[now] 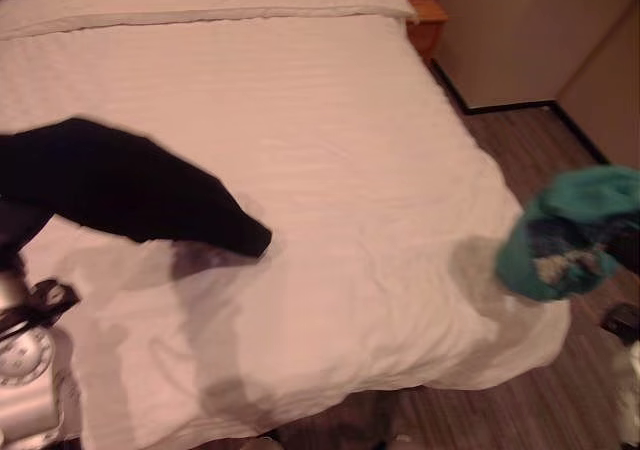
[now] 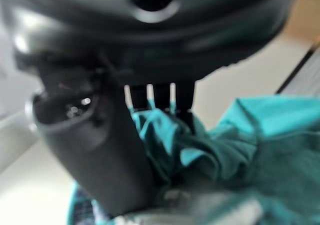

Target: Pick up bed clothes into laundry basket.

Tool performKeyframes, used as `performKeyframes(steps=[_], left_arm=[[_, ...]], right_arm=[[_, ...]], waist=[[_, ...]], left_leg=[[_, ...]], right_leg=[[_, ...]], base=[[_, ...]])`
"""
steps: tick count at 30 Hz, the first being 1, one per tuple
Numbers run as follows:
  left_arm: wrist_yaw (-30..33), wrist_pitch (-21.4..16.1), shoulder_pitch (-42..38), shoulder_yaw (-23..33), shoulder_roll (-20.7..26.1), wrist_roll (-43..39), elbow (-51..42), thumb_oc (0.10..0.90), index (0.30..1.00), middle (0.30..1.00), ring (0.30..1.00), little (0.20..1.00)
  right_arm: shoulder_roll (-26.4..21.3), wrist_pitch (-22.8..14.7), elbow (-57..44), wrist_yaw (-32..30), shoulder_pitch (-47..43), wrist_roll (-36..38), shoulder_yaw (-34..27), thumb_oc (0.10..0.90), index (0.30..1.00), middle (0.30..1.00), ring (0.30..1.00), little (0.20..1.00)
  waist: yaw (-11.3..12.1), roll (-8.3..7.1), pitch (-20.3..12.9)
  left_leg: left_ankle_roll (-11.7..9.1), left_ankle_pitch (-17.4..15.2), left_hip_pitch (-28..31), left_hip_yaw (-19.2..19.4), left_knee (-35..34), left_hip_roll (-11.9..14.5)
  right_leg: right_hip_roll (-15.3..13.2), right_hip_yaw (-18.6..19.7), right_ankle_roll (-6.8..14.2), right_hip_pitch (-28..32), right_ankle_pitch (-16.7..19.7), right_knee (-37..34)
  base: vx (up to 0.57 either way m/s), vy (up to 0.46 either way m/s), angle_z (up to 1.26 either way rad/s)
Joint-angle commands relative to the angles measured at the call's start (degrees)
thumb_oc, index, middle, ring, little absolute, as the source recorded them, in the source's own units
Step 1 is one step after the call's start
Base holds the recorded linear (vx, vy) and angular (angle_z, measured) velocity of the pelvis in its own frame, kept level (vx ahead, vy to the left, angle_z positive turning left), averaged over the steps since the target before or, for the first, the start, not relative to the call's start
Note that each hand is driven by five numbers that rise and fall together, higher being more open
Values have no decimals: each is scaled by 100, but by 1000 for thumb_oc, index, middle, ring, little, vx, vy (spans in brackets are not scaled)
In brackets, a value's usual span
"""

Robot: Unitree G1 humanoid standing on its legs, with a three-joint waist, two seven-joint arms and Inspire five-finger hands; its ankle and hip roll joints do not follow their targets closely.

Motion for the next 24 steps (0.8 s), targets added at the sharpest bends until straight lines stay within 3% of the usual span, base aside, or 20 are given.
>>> performKeyframes(steps=[1,2,3,6,7,9,13,15,17,18,20,23,24], left_arm=[[86,-595,93,396,251,-155,-1054,400,300,300,300,300],[73,-592,153,394,117,-185,-1093,400,300,300,300,300],[28,-571,165,268,-3,-263,-1192,400,300,300,300,300],[-88,-540,182,187,-57,-298,-1213,400,300,300,300,300],[-73,-547,156,126,-44,-306,-1155,400,300,300,300,300],[-108,-599,191,134,-124,-355,-1149,400,300,300,300,300],[-270,-599,498,537,-88,-199,-1405,400,300,300,300,300],[-313,-603,513,554,-81,-205,-1434,400,300,300,300,300],[-416,-586,436,588,-84,-209,-1508,400,300,300,300,300],[-418,-584,435,579,-80,-208,-1507,400,300,300,300,300],[-484,-585,255,565,-102,-161,-1497,400,300,300,300,300],[-456,-660,77,656,-42,-68,-1521,400,300,300,300,300],[-455,-661,71,645,-36,-66,-1516,400,300,300,300,300]], right_arm=[[-644,-615,-828,55,-1378,178,-165,400,300,300,300,300],[-696,-661,-835,119,-1521,281,-50,400,300,300,300,300],[-848,-681,-817,175,-1629,368,124,400,300,300,300,300],[-1102,-583,-912,250,-1684,233,293,400,300,300,300,300],[-1145,-579,-907,236,-1742,206,372,400,300,300,300,300],[-1163,-588,-830,185,-1978,326,444,400,300,300,300,300],[-1257,-534,-757,166,-1876,160,265,400,300,300,300,300],[-1262,-535,-722,199,-1865,199,268,400,300,300,300,300],[-1196,-455,-709,319,-1470,258,-82,400,300,300,300,300],[-1191,-450,-721,324,-1450,260,-96,400,300,300,300,300],[-1194,-444,-798,376,-619,169,-965,400,300,300,300,300],[-1172,-481,-763,306,-57,62,-1583,400,300,300,300,300],[-1166,-483,-770,310,-42,64,-1597,400,300,300,300,300]], waist=[[613,70,-734],[657,115,-706],[682,262,-596],[630,503,-425],[685,553,-348],[815,632,-199],[769,572,-271],[722,597,-303],[373,684,-464],[384,683,-485],[-117,791,-650],[-536,876,-669],[-527,887,-684]], left_leg=[[-285,1280,-548,-76,-1613,-111],[-464,1535,-636,-77,-1611,101],[-680,2041,-836,44,-1563,471],[-846,2242,-850,-145,-1540,644],[-939,2267,-870,-513,-1459,563],[-1077,2017,-900,-1889,-879,262],[-961,1192,-536,-3052,192,-217],[-902,1021,-417,-3176,332,-298],[-708,562,137,-3198,518,-383],[-715,496,170,-3201,509,-367],[-629,171,665,-3095,452,-439],[-622,33,1044,-3255,502,-586],[-621,11,1053,-3256,492,-570]], right_leg=[[51,-83,525,1316,-218,-726],[334,-45,328,1433,-444,-1060],[796,-140,131,1537,-489,-1505],[1039,-188,20,1730,-391,-1817],[998,-113,6,1742,-347,-1850],[902,-8,-57,1661,-191,-1966],[734,239,-77,1370,92,-1986],[730,311,-72,1294,169,-1995],[731,477,-76,1027,361,-1976],[748,490,-68,1061,313,-1996],[750,608,-61,755,523,-1990],[715,784,2,296,854,-1938],[732,784,9,305,838,-1950]], base=[[-319,-467,-67],[-455,-628,-87],[-509,-620,-51],[-274,-261,5],[-360,-176,8],[-328,-133,-9],[-217,-95,-67],[-120,-21,-59],[-140,17,-57],[-117,49,-49],[-197,100,-32],[-248,117,-28],[-245,117,-11]])
